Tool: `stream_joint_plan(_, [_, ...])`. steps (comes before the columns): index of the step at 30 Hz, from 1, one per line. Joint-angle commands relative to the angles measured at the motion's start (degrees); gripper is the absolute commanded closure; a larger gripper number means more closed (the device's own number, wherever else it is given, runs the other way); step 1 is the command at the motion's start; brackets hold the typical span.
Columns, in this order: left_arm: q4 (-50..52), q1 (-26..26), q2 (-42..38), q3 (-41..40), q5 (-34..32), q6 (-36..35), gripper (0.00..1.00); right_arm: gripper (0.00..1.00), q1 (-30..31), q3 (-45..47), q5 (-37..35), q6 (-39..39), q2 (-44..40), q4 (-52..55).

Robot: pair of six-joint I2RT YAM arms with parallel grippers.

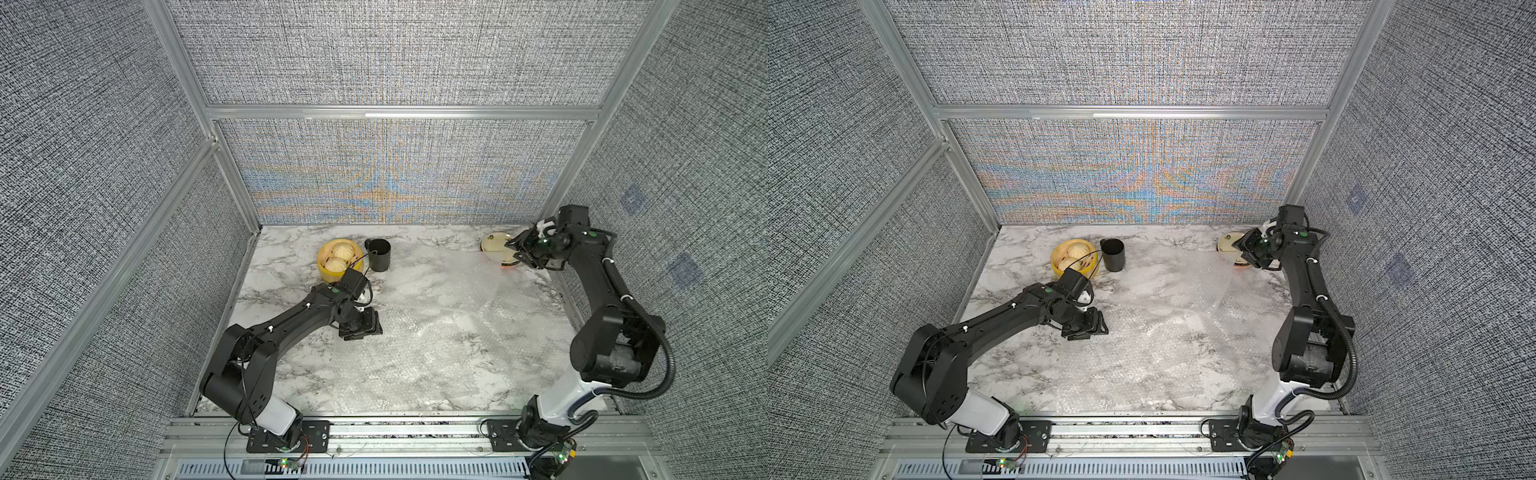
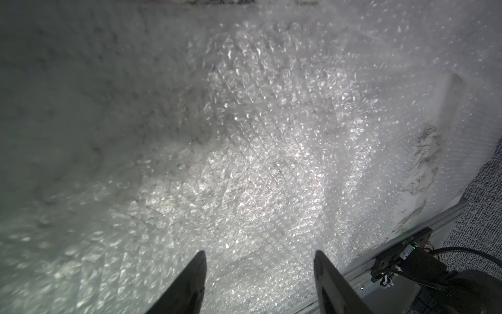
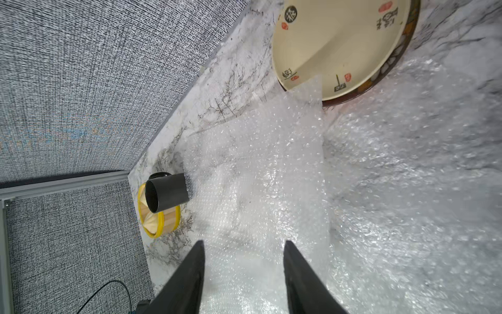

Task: Unpack dinner plates from bubble wrap
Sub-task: Adjust the bubble wrap at the center of the board, then reset both arms

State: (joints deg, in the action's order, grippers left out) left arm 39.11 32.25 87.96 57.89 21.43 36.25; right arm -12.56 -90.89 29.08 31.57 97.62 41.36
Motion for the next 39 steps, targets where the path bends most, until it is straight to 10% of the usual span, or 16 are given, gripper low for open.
stream_joint_plan(1, [1.84, -0.08, -0.81, 1.59, -1.42, -1.56, 0.37, 0.50, -0.59, -1.42, 1.59, -1.87, -1.90, 2.45])
stream_joint_plan(12, [5.78, -0.16, -6.66, 6.36, -5.20, -4.24, 0.37, 0.39, 0.34, 0.67, -0.10, -2.17, -13.16, 0.13])
stream_joint_plan(14, [5.84, -0.17, -8.20, 6.10, -4.83, -4.17, 0.36, 0.25, 0.96, 1.20, -0.69, -3.09, -15.49, 0.06])
stream_joint_plan(15, [5.93, -0.17, -9.04, 6.10, -4.71, -4.17, 0.36, 0.02, 1.46, 1.48, -0.90, -3.74, -16.79, -0.07])
stream_joint_plan(28, [-0.02, -0.16, -28.89, 2.04, -9.06, -6.48, 0.25, 0.01, 9.46, 14.73, -6.59, -15.84, -36.74, -7.29])
stream_joint_plan(31, [-2.33, -0.16, -34.53, -0.79, -11.06, -6.87, 0.01, 0.01, 9.91, 20.07, -6.76, -17.67, -41.92, -10.81])
stream_joint_plan(39, [-7.64, -0.17, -46.02, -10.26, -17.33, -4.31, 0.00, 0.01, 10.19, 27.23, -5.50, -20.04, -45.77, -13.31])
